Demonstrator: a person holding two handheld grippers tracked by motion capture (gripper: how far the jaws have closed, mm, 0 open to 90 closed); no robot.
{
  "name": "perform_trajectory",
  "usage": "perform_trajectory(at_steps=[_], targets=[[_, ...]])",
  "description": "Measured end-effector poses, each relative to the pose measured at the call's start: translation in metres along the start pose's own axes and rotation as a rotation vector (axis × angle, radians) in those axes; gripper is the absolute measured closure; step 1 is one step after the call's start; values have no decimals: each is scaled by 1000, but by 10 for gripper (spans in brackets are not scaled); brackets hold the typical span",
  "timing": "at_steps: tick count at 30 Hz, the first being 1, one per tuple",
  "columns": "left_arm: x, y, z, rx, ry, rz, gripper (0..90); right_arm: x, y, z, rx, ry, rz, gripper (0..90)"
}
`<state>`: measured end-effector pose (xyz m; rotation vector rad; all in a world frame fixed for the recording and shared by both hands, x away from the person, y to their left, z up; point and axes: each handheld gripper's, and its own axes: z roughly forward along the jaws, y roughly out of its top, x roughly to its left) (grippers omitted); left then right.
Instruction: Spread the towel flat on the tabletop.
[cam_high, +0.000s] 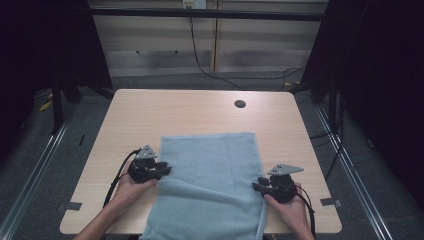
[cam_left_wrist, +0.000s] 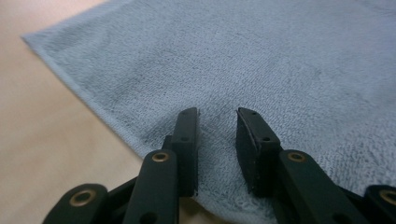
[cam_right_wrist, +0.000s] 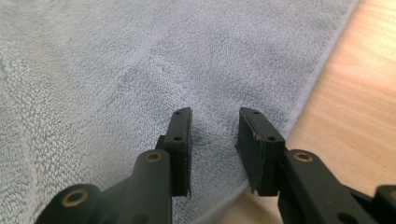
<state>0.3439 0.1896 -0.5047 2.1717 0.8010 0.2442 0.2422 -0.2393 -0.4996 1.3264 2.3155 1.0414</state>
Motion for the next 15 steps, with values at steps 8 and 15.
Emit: perform_trajectory(at_steps=[8, 15], targets=[[32, 21, 19, 6, 92, -32, 721, -5, 22, 23, -2, -14, -30, 641], [53, 18, 17, -22, 134, -92, 729, -15, 45, 49, -23, -15, -24, 645]])
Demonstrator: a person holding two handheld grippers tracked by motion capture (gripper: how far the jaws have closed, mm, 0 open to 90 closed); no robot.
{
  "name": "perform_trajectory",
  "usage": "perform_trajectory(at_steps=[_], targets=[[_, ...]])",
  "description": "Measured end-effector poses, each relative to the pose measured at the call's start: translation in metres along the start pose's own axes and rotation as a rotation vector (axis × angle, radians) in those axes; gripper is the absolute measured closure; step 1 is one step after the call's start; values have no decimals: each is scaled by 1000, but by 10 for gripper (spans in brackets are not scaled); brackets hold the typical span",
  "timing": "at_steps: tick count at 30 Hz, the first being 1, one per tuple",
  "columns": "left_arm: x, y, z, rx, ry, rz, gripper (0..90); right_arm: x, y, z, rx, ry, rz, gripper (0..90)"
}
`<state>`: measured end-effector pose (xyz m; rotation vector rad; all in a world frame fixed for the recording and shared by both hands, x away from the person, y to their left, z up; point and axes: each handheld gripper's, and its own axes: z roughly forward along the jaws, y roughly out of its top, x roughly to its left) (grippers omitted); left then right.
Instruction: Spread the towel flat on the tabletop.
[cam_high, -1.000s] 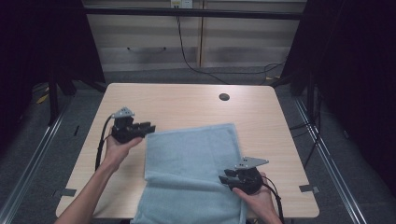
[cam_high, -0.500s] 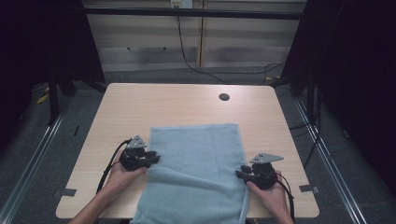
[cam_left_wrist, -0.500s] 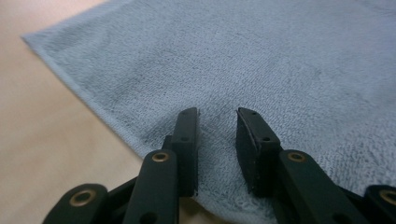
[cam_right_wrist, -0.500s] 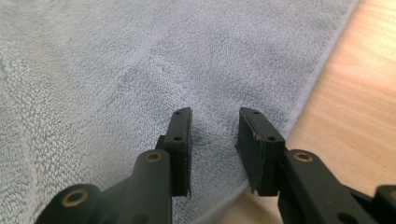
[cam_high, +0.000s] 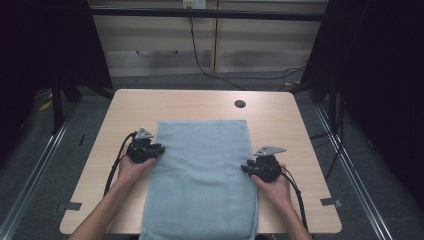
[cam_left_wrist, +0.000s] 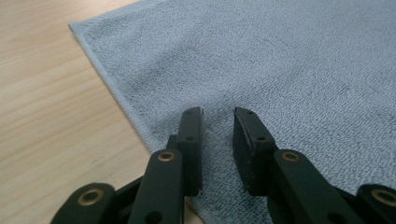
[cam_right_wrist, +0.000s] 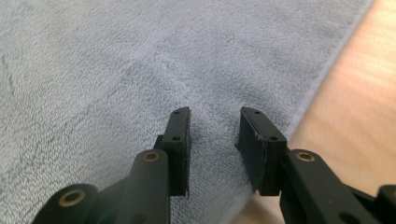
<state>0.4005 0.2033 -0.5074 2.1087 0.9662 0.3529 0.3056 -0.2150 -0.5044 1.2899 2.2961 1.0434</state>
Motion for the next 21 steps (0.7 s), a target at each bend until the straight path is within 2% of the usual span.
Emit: perform_trajectory(at_steps=[3, 5, 6, 7, 8, 10, 13, 16, 17, 18, 19, 21], targets=[[2, -1, 0, -3, 6, -8, 728, -4, 0, 2, -16, 3, 3, 653], [2, -2, -1, -9, 8, -9, 724, -8, -2, -2, -11, -15, 9, 649], [2, -3, -2, -11, 2, -17, 723, -8, -3, -4, 1, -26, 4, 649], [3, -4, -5, -9, -20, -33, 713, -8, -4, -6, 5, -32, -7, 648], [3, -4, -5, -9, -20, -33, 705, -6, -6, -8, 12, -31, 0, 650], [2, -7, -9, 6, -31, -9, 705, -6, -7, -9, 8, -28, -12, 652], [-1, -11, -13, -3, -29, 5, 696, -2, -7, -11, 23, -32, -25, 654], [-2, -17, -17, -25, -64, -26, 671, 3, -9, -14, 35, -22, -25, 653], [-2, -17, -17, -25, -64, -26, 643, 3, -9, -14, 35, -22, -25, 653], [-2, -19, -17, -38, -77, -51, 643, 3, -9, -14, 34, -17, -33, 650], [-2, -19, -18, -36, -99, -77, 548, 3, -10, -15, 20, -2, -23, 611], [-3, -15, -23, -43, -101, -97, 507, 2, -10, -16, -2, 1, -15, 605]])
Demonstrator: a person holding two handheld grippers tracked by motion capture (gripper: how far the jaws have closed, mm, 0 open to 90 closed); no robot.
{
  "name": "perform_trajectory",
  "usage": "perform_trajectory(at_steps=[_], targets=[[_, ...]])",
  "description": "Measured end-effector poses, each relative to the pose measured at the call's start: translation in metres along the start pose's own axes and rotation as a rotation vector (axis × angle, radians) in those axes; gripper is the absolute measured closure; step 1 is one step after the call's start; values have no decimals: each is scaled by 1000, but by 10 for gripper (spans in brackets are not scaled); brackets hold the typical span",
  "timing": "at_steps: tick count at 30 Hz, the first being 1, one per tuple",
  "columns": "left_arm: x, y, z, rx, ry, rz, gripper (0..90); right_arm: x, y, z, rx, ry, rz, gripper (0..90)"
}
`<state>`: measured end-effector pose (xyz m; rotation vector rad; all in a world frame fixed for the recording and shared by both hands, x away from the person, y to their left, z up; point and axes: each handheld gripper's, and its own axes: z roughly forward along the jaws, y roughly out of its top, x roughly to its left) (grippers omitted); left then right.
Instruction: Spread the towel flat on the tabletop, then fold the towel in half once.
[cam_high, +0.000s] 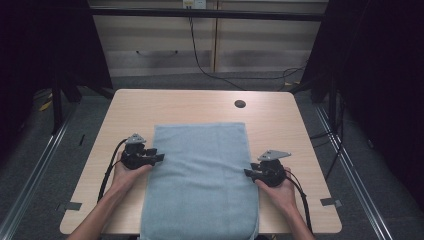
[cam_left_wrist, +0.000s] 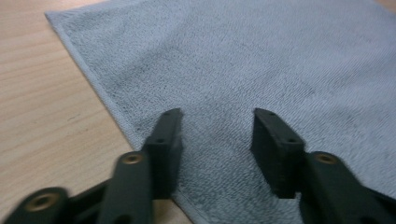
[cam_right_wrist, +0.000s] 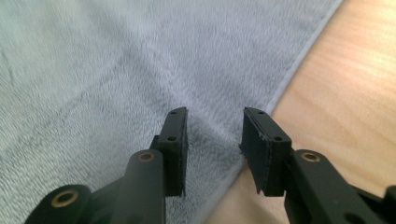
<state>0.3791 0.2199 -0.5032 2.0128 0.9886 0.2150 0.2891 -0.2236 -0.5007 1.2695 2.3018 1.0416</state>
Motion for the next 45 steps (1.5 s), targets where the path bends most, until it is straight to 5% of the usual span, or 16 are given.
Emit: perform_trajectory(at_steps=[5, 13, 24, 31, 41, 45], targets=[[-1, 3, -24, -39, -33, -7, 449, -6, 10, -6, -99, 22, 58, 589], [-3, -13, -47, -45, -27, 34, 459, -1, 11, -17, -158, 46, 69, 558], [-22, -14, -4, 55, -4, 164, 545, -2, 11, 18, -28, 45, 40, 479], [-34, -25, -15, 57, -7, 200, 566, 14, 7, 15, 16, 24, -16, 472], [-58, -48, -36, 61, -53, 216, 590, 43, -20, -15, 31, 76, -68, 476], [-69, -57, -46, 69, -86, 220, 603, 51, -33, -27, 14, 111, -47, 479]])
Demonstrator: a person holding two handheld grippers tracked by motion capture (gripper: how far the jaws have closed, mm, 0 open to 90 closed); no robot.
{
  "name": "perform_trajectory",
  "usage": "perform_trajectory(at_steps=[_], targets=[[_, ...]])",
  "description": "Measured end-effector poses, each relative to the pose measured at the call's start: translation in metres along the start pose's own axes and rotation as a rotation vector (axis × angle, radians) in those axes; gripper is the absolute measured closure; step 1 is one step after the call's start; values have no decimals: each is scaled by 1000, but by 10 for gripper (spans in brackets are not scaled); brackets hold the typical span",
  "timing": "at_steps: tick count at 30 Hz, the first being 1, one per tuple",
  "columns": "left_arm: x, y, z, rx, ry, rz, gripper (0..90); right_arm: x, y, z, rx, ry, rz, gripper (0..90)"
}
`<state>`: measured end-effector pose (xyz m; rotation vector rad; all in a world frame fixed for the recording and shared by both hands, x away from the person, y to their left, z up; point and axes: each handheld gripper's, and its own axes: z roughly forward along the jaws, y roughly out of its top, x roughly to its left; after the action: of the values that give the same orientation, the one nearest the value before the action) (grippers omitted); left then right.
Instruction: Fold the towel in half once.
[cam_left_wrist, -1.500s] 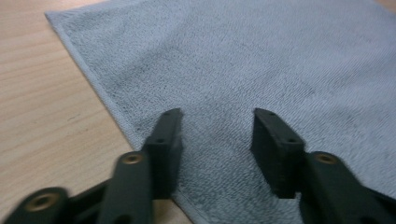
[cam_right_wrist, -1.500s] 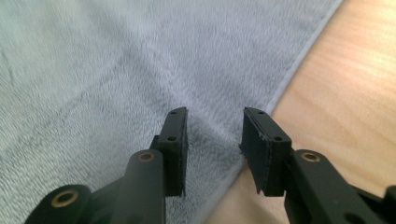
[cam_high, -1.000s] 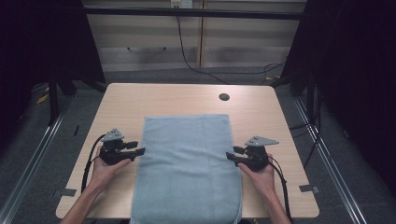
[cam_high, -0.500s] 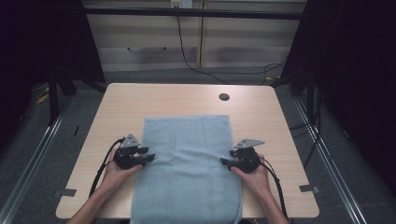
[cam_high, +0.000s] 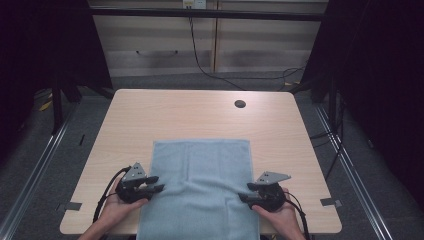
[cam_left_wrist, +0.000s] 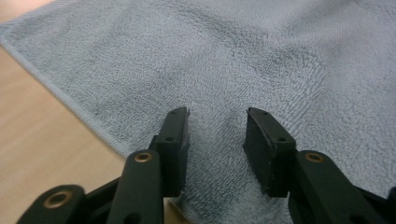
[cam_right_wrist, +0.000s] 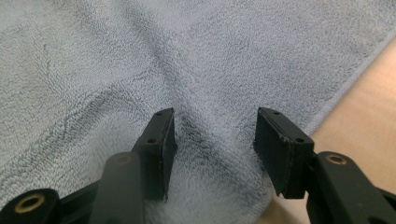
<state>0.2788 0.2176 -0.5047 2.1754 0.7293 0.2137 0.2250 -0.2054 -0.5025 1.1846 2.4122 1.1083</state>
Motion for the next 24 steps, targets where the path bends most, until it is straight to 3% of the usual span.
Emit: perform_trajectory(at_steps=[5, 6, 9, 11, 12, 14, 15, 16, 17, 19, 20, 21, 23, 24], targets=[[-13, -11, -14, 16, -41, -2, 624, 17, -11, -10, 7, 20, -10, 479], [-15, -12, -15, 15, -52, -2, 624, 26, -14, -15, 19, 30, -23, 491], [-20, -16, -22, 44, -114, 13, 621, 33, -16, -18, 37, 51, -21, 511], [-18, -18, -26, 37, -102, 3, 620, 32, -14, -19, 53, 78, -9, 527], [-16, -17, -26, 40, -99, -2, 613, 28, -10, -19, 55, 82, -3, 529], [-13, -12, -29, -1, -65, -3, 581, 14, 4, -18, 2, 75, 5, 530], [-10, -8, -29, -31, -61, -17, 581, 14, 4, -18, 2, 75, 5, 530], [-6, -3, -28, -40, -49, -23, 571, 0, 17, -14, -25, 48, 6, 540], [4, 5, -19, -27, -21, -46, 569, -8, 24, -11, -36, 34, 5, 544], [9, 7, -13, -25, -8, -48, 570, -25, 38, 0, -46, 2, 10, 547], [13, 10, -8, -4, -2, -53, 570, -25, 38, 0, -46, 2, 10, 547], [17, 13, -2, 3, 12, -42, 578, -41, 50, 12, -46, -15, 10, 549], [25, 15, 8, 4, 11, -56, 581, -56, 60, 24, -39, -29, 21, 556], [27, 15, 11, 8, 15, -72, 581, -56, 60, 24, -39, -29, 21, 556]])
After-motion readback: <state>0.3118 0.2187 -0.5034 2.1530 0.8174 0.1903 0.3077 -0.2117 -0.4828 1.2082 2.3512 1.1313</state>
